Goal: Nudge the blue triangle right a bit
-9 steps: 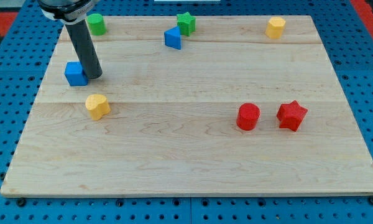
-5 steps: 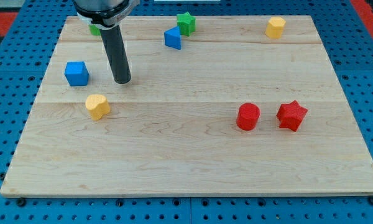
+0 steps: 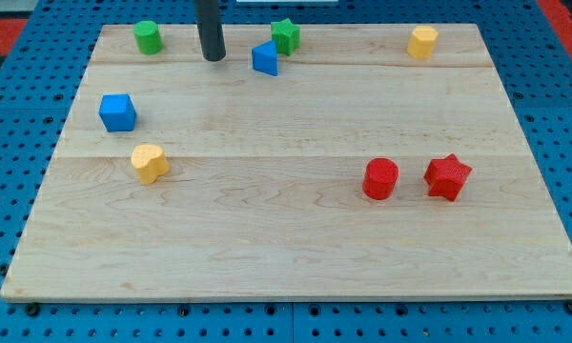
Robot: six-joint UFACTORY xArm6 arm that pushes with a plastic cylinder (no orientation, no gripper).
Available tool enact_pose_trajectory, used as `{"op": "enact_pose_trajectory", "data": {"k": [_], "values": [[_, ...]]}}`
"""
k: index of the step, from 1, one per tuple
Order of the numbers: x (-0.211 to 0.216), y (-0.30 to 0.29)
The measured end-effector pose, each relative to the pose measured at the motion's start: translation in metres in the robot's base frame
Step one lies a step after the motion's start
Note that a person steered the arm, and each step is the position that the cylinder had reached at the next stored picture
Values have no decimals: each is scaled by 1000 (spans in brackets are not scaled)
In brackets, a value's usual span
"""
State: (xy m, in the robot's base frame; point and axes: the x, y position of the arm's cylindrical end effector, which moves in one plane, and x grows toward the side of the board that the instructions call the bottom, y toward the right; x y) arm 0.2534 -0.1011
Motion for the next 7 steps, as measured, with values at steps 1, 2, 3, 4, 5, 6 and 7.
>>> {"op": "enact_pose_trajectory", "data": {"k": [1,2,3,4,5,6,7], "values": [[-15,25],[-16,31],[-10,41],[-4,43],[-1,48],[4,64],[4,64]]}}
